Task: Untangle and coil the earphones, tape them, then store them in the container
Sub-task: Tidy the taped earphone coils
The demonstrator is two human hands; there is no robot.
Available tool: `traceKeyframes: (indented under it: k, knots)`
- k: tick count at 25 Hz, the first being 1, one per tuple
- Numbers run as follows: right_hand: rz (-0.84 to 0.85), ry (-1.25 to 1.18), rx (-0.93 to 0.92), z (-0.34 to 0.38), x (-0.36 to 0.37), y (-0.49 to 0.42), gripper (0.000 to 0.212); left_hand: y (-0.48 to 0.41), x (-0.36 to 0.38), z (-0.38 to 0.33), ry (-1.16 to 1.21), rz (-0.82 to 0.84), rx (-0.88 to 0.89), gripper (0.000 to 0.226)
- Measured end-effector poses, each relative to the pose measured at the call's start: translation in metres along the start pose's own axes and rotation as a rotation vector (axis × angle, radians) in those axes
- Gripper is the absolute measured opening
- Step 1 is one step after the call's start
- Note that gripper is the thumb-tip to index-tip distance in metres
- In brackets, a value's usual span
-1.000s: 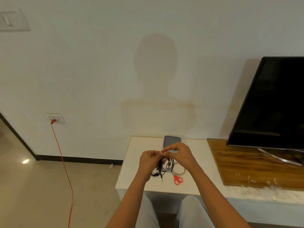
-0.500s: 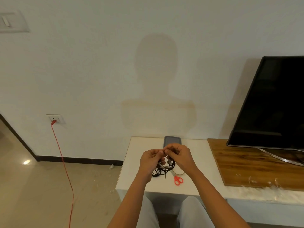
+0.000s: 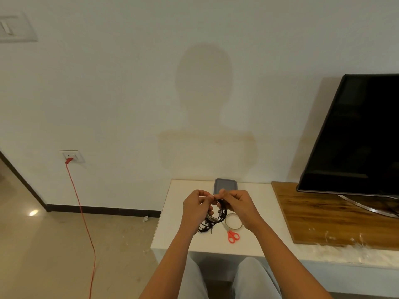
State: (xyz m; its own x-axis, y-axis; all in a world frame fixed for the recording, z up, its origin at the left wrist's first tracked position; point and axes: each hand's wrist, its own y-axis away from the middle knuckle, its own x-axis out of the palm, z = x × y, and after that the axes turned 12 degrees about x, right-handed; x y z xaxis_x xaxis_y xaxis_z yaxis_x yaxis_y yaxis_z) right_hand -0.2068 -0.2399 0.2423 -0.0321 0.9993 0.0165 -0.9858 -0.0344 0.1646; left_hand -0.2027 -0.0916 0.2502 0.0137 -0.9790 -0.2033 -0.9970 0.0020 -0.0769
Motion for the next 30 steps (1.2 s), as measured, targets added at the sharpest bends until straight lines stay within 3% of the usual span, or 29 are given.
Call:
traceKeyframes:
  k: [4, 6, 13, 19, 23, 30]
  knots:
    - [-0.034, 0.051, -0.008, 0.0, 0.0, -0.002, 0.01, -0.001, -0.002, -0.002, 0.024, 0.016, -0.01, 0.009]
    - [-0.026, 0.12, -0.047, 0.001, -0.002, 0.0, 0.011, -0.002, -0.004, -0.004, 0.006, 0.045, -0.004, 0.011]
    - [-0.135, 0.703, -0.245, 0.0, 0.003, 0.002, 0.01, -0.005, 0.002, -0.008, -0.114, 0.075, -0.006, 0.008]
    - [-0.235, 1.017, -0.408, -0.013, 0.007, 0.002, 0.004, -0.007, 0.001, -0.007, -0.159, 0.201, -0.152, 0.027]
    - [-0.153, 0.935, -0.32, -0.015, 0.007, 0.002, 0.011, -0.005, -0.001, 0.0, -0.128, 0.172, -0.151, 0.015]
    - [-0.148, 0.354, 0.001, -0.011, 0.0, -0.003, 0.028, 0.001, 0.0, 0.01, -0.008, 0.041, -0.089, 0.015]
